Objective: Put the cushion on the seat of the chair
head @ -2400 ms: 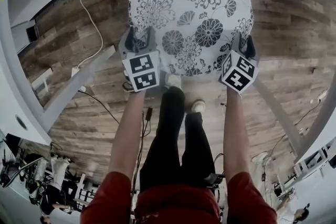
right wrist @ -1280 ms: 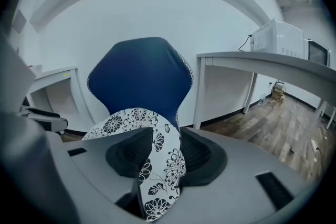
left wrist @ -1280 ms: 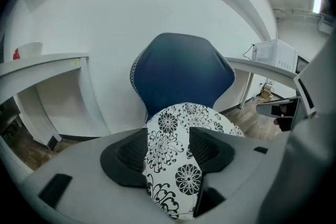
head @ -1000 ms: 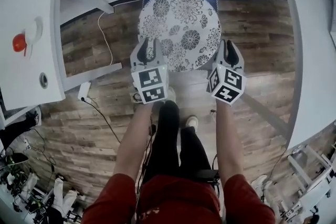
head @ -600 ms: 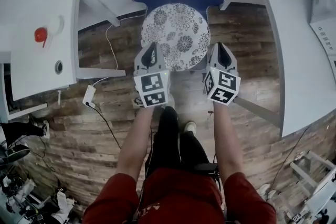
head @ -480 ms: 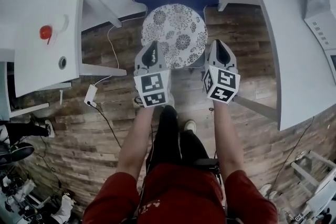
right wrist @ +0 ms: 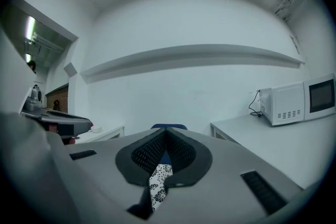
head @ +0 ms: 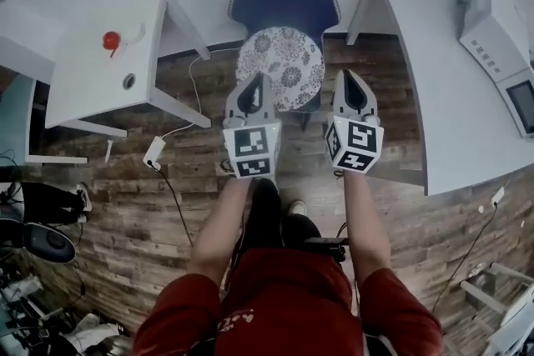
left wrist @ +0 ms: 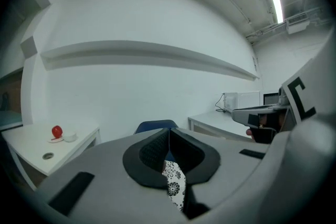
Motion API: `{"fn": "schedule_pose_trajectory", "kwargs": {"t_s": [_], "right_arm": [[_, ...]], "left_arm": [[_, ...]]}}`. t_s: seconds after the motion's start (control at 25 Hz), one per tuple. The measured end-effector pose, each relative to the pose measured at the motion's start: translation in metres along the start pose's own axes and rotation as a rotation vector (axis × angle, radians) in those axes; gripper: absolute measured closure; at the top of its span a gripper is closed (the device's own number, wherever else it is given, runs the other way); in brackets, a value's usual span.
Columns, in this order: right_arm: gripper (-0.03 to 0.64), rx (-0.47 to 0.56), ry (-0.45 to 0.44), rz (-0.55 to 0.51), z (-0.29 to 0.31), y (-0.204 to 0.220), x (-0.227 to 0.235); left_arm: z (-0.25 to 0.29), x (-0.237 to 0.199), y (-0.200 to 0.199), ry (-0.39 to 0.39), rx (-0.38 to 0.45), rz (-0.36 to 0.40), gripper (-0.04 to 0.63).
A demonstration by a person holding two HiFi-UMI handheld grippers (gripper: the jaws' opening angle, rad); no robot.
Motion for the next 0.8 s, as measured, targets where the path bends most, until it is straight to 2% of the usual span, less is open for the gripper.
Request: {"fn": "schedule_pose_trajectory", "kwargs": {"t_s": [0.2,0.48,0.68,0.8], "right_arm": [[0.591,0.041,-0.025,-0.022,-0.027,-0.037,-0.008],[0.589,0.089,-0.024,-0.029,-0.051,-0.078,-0.028],[0.59,0.091,0.01,-0.026,-0.084,-0.08,-0.054],[0.589,0.099,0.004,-0.032,-0.092,-0.083,-0.076]], "left_arm": [[-0.033,0.008,-0.029,-0.002,0.044,0.013,0.563],[-0.064,-0.012,-0.057,0.007,0.095,0.019,0.563],[-0.099,-0.022,-0.063,0.052,0.132,0.063,0.563],[-0.112,-0.038,-0.064,0.056,0.15,0.058,0.563]]}}
Point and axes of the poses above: the fingertips, and each gripper's own axes: z forward along the fingers, x to its right, y out of its underside, the point moved 1 cm from there along -z, backward along the fingers, and after that the axes turned 5 degrees about y, right-handed, at the moved point
